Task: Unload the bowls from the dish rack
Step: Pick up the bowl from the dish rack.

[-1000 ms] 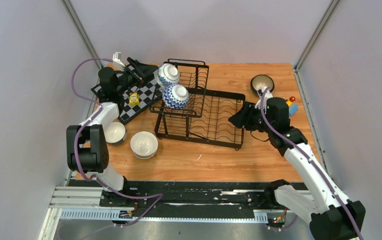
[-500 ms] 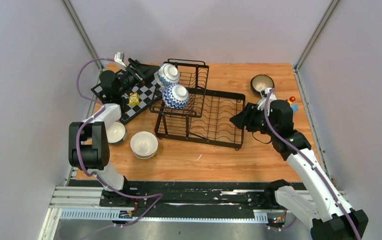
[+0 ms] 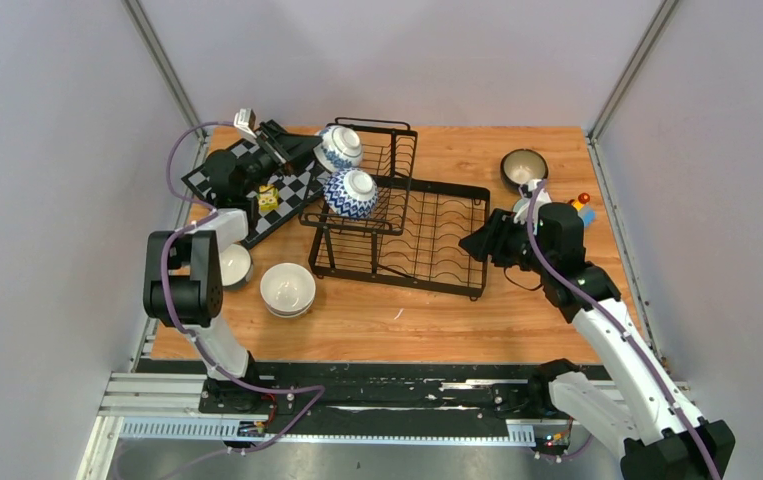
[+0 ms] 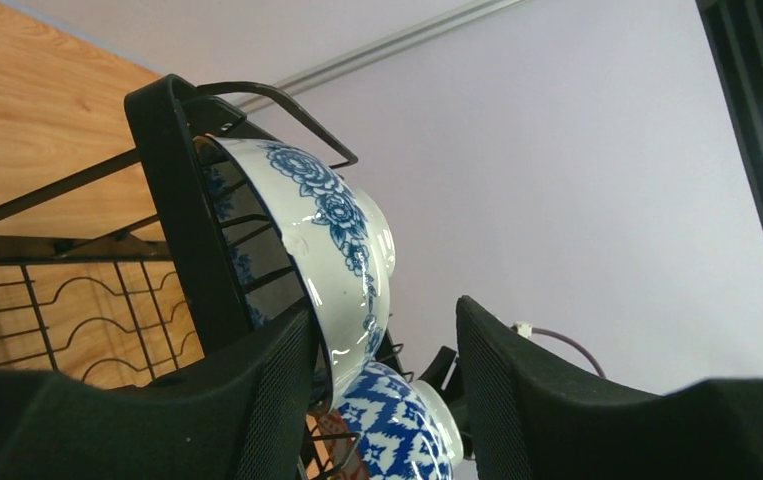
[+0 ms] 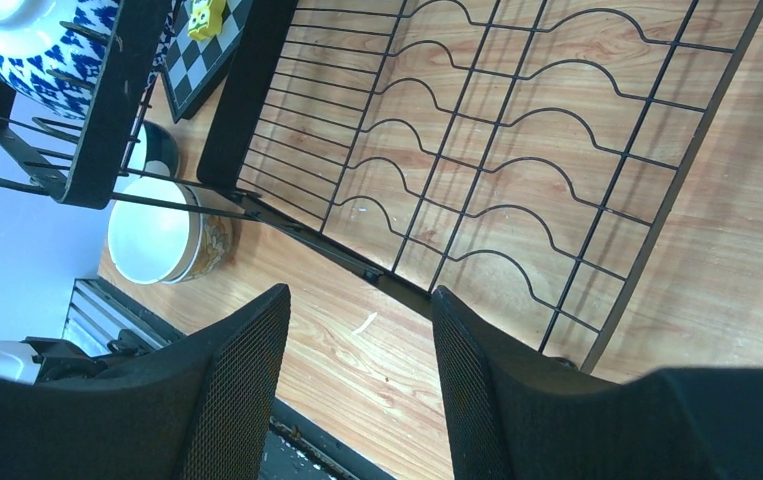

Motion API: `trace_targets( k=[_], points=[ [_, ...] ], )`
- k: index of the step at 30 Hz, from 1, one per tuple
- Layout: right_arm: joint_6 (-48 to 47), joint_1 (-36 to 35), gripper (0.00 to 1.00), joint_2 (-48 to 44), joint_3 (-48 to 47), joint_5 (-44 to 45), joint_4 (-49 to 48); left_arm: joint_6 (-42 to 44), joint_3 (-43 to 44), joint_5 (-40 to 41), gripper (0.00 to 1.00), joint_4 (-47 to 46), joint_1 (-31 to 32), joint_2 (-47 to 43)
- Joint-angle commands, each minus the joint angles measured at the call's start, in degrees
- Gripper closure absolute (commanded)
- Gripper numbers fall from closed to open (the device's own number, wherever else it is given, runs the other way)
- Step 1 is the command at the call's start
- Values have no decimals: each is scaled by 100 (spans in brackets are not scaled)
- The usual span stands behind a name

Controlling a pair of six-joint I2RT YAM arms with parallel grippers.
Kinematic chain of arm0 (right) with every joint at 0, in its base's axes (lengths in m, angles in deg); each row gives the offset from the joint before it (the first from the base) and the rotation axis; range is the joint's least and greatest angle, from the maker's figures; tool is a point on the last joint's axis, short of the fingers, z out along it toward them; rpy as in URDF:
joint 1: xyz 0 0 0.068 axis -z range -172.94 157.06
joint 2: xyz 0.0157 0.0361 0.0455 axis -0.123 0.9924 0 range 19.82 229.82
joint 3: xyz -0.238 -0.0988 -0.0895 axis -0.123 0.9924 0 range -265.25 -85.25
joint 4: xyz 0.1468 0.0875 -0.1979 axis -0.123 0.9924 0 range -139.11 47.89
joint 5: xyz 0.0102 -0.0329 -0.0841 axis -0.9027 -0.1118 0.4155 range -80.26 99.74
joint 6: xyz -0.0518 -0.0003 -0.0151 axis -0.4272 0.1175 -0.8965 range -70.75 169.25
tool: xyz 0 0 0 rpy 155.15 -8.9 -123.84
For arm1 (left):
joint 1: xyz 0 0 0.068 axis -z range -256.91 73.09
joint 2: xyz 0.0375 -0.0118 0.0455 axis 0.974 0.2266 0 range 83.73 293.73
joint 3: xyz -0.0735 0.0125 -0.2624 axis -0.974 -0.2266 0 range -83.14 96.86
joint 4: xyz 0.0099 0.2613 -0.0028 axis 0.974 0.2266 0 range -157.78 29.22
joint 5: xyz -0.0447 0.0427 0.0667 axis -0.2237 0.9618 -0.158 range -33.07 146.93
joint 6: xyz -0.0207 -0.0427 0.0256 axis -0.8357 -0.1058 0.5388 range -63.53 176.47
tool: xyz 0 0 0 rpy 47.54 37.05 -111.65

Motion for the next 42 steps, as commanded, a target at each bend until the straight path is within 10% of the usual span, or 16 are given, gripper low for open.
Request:
trace_targets(
  k=[1,27,42],
  points=[
    [82,-55,42,-95,72,-14,80,-448,2,-147,47,-843,70,199],
    [41,-4,42,-308,209,50,184,-1562,423,-22,100,-2267,311,719],
    [-19,23,42,-420,208,78,278,-2353,805,439,100,-3140,383,1018]
  ],
)
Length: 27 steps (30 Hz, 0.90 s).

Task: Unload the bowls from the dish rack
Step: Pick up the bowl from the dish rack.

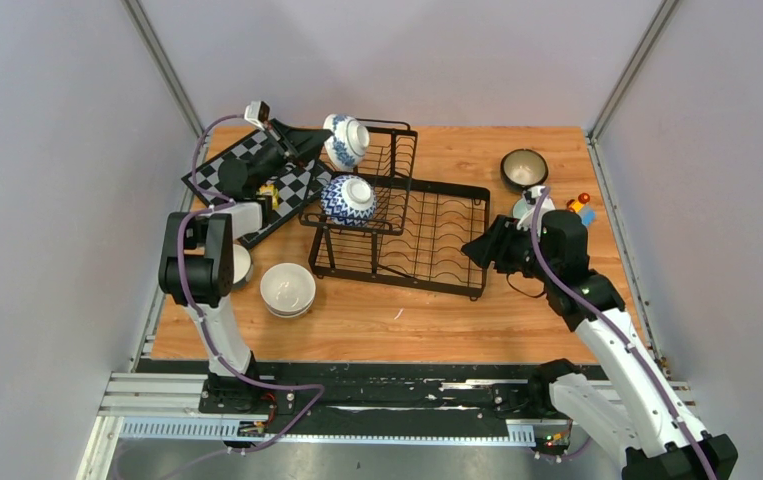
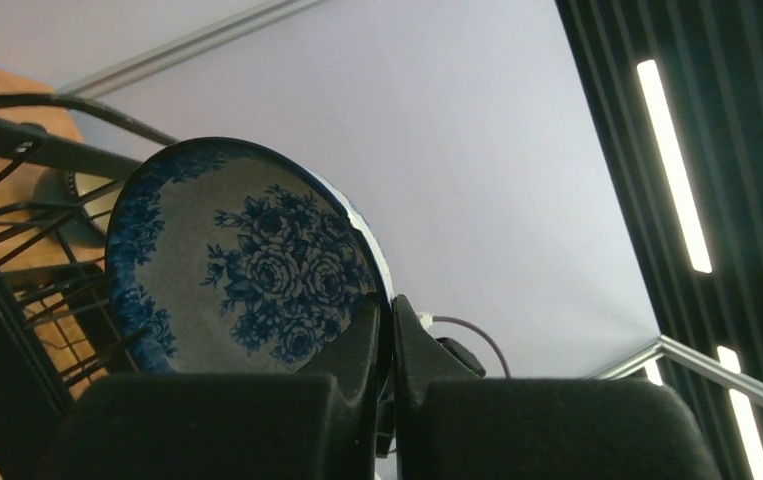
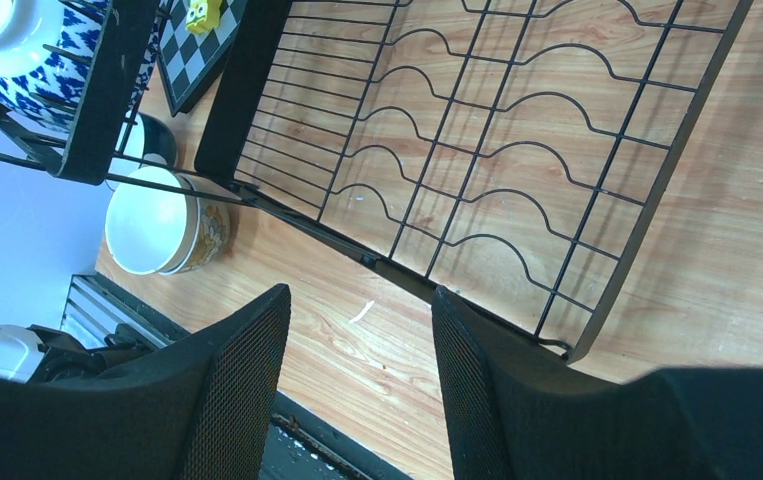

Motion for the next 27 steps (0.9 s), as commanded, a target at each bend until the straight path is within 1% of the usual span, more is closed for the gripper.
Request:
trace_targets(
  k=[1,6,9,12,22,27],
  points=[
    [-25,23,42,-93,37,49,113,-314,380,412,100,-729,47,85],
    [-60,30,43,-120,14,65,151,-452,738,469,100,-704,122,75],
    [-60,29,43,-146,-3,65,168,-384,903,455,100,-493,166,-27],
    [-56,34,43,-186,-13,61,182,-302,998,441,100,-317,187,-113],
    [-21,29,43,-327,-218,-17,343,-352,1271,552,100,-158,275,-284],
    [0,21,43,-301,-635,-195,472,-156,1468,476,100,246,366,-764]
  ],
)
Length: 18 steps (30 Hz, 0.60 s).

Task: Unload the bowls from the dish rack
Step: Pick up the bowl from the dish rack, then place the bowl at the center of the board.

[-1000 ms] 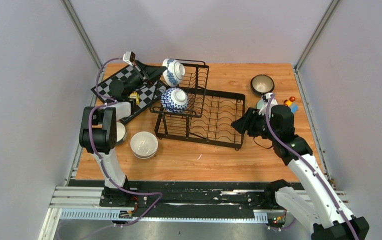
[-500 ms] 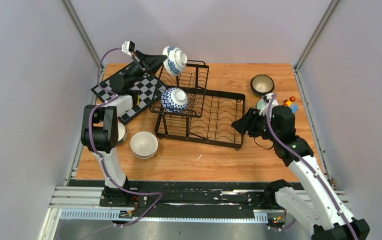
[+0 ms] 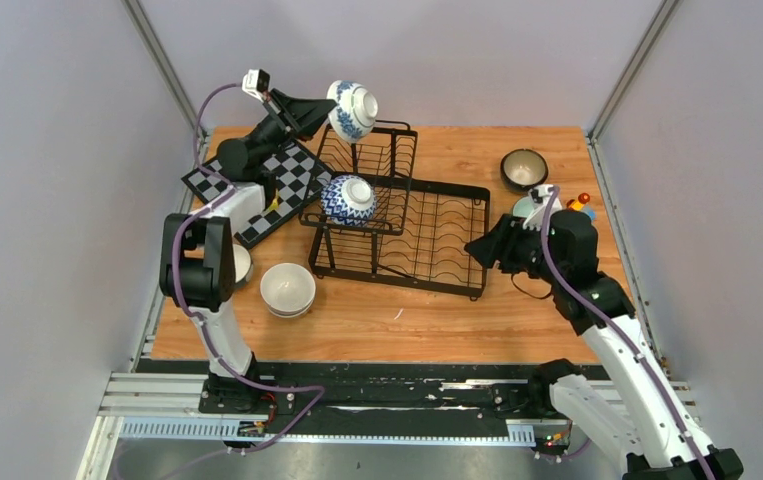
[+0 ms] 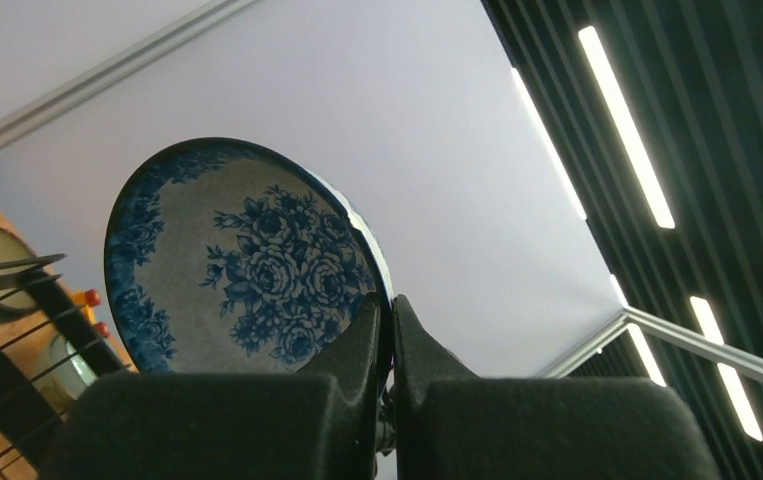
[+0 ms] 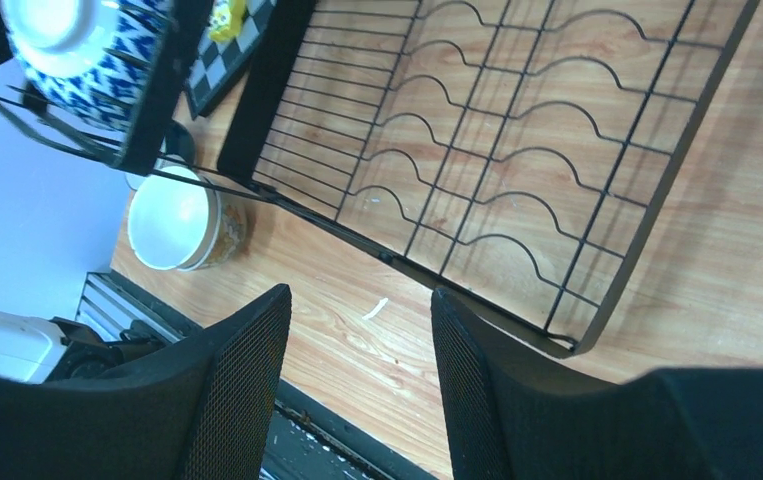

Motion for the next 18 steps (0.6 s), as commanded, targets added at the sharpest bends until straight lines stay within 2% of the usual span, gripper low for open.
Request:
trace_targets(
  k=[1,5,7,8,10,11,12,13,14,18],
  points=[
    [-19,13,43,-36,-594,-224,242,282,336,93,100,176,133,-884],
    [-204,-77,43,61,-1282,-135,683,1239,173,-171,100,1333,292,-1824],
    [-309,-155,42,134,-1681,-27,947,2420,46,-277,100,2454,416,-2451],
    [-332,-201,42,165,-1862,30,1053,3115,20,-286,100,3325,512,-2802],
    [-343,-299,42,231,-2228,80,1253,5198,180,16,100,5647,836,-3516],
    [-336,-338,42,264,-2376,85,1343,6310,406,401,100,7379,1111,-3789],
    [-325,-381,42,283,-2516,79,1409,7281,632,887,100,8430,1419,-4031],
    [-319,-418,42,297,-2649,67,1496,7890,772,1349,100,9057,1772,-4218],
    [-315,-446,41,306,-2774,66,1593,8236,816,1708,100,9389,2088,-4373],
    [-329,-526,41,318,-3354,37,1977,8600,463,2084,100,9709,2501,-5096]
  ],
)
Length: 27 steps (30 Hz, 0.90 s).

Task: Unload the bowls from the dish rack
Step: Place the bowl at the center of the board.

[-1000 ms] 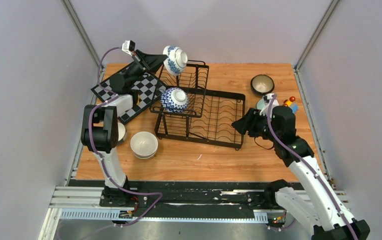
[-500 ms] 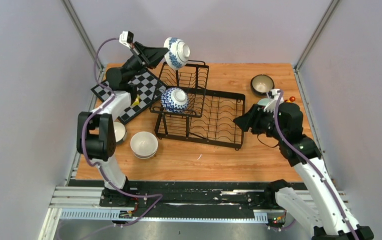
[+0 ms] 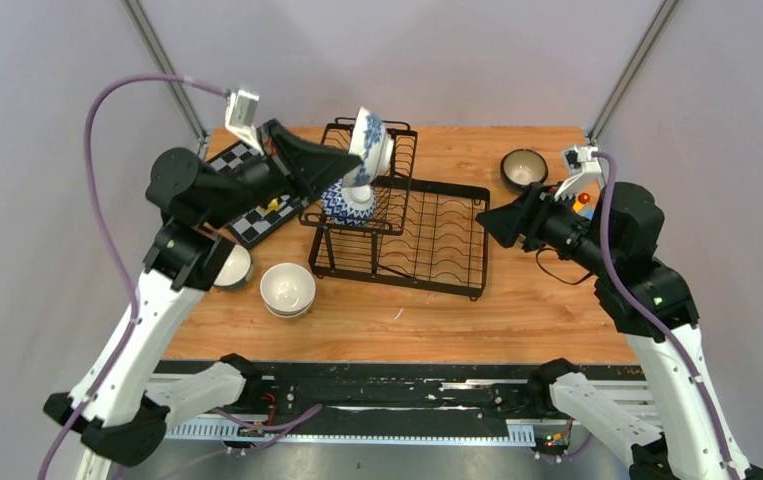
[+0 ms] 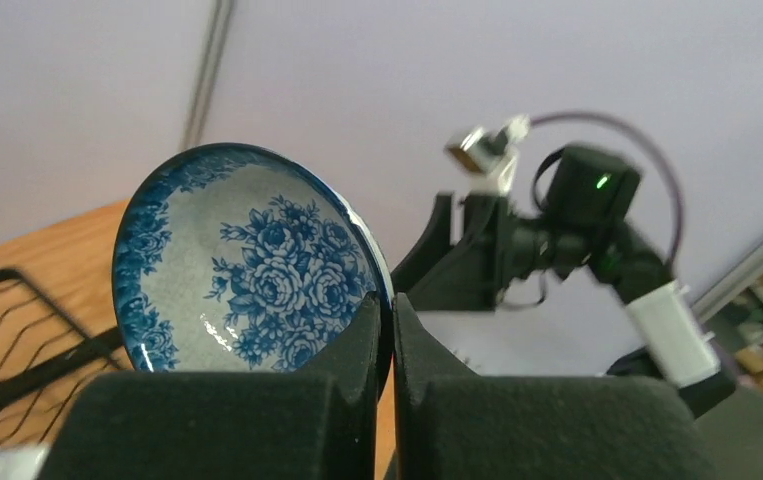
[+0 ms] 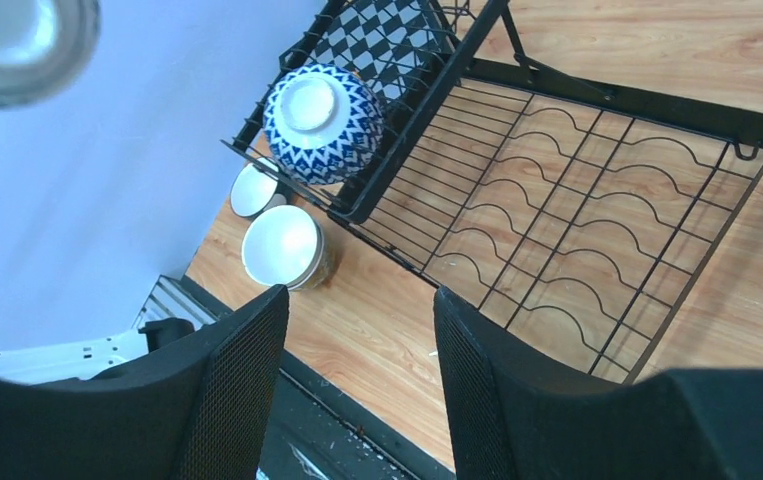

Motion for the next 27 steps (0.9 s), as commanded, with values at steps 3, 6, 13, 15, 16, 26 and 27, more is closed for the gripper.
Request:
trace_targets(
  k=[3,6,13,15,16,26,27],
  points=[
    [-206,-216,40,118,-1065,-78,1071,2790,-233,1653,100,2592,823,-891],
    [-451,-407,38,397,-1726,-96,1717,3538,-184,2095,100,3232,1426,-1094],
    [-1076,-1100,34,1150,-2930,201,2990,4761,-277,3535,100,4174,3462,-1136],
    [-1134,-1267,33,1229,-3031,258,3144,5088,-263,4153,100,4419,4060,-987],
    [-1149,-1346,33,1266,-3044,242,3191,5231,-245,4423,100,4524,4346,-908],
    [-1254,-2077,33,1766,-3369,514,3591,6224,-545,6219,100,4717,6085,-450],
    [-1258,-2206,33,1820,-3375,616,3593,6241,-626,6270,100,4678,6135,-450]
  ],
)
